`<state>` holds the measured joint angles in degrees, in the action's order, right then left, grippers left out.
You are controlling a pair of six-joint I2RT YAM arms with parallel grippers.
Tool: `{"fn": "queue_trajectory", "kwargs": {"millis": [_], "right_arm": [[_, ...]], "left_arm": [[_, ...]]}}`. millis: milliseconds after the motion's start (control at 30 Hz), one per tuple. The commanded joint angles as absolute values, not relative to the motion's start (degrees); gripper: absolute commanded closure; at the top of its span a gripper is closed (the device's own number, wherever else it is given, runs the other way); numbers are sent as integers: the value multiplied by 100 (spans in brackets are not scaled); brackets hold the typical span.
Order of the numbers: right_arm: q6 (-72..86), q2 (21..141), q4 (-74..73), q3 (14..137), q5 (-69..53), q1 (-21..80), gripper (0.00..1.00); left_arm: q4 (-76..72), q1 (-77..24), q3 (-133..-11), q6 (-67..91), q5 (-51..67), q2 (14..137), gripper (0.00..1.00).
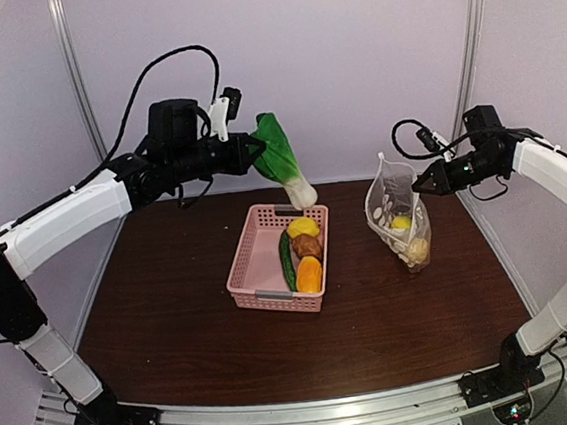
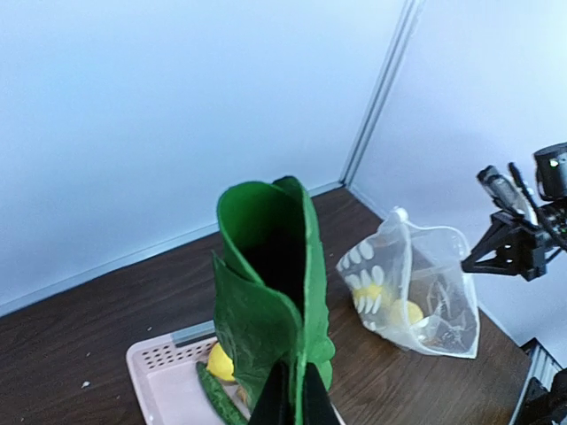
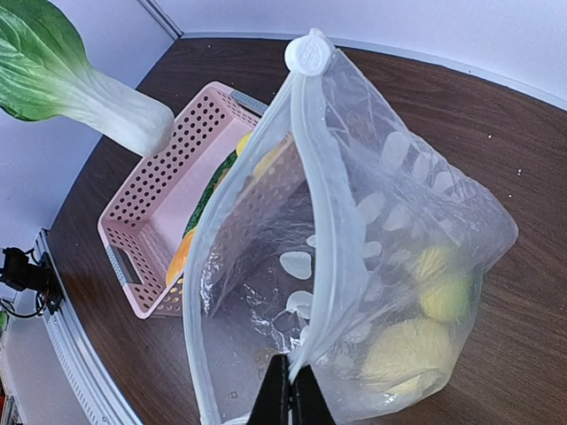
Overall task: Place the food in the zip-top bag and seal the zipper
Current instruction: Place the fake vegetable in the zipper food storage bag.
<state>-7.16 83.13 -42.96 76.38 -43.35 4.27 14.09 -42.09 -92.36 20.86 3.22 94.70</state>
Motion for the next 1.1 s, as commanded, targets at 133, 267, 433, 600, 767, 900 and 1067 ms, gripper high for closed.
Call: {"fn": "queue_trajectory", "kwargs": {"millis": [133, 267, 433, 600, 767, 900, 1067], "right_arm": [[-711, 8441, -4798, 8033, -4313, 574, 100], [-695, 8507, -4835, 8110, -4298, 644, 100], [-670, 8537, -4825, 8137, -4272, 694, 100], [-627, 8502, -4766, 8145, -4323, 711, 100], [-624, 8398, -4777, 8122, -4351, 721, 100], [-631, 8289, -4755, 8081, -4398, 721, 100], [-678, 8171, -4762, 8116, -4601, 762, 100]], "left_arm": [[-1753, -4511, -8111, 2705, 1662, 9244, 100], [-2467, -4855, -8069, 2877, 1810, 9301, 100], [-2636, -5145, -8321, 2962, 1830, 9459, 100], [-2320, -5284, -8759, 3014, 1910, 9848, 100], [-2040, -5408, -9034, 2972, 1802, 10245, 100], [-1886, -5440, -9161, 2964, 1727, 10444, 100], [-1402, -5448, -9449, 3115, 1709, 10723, 100]]}}
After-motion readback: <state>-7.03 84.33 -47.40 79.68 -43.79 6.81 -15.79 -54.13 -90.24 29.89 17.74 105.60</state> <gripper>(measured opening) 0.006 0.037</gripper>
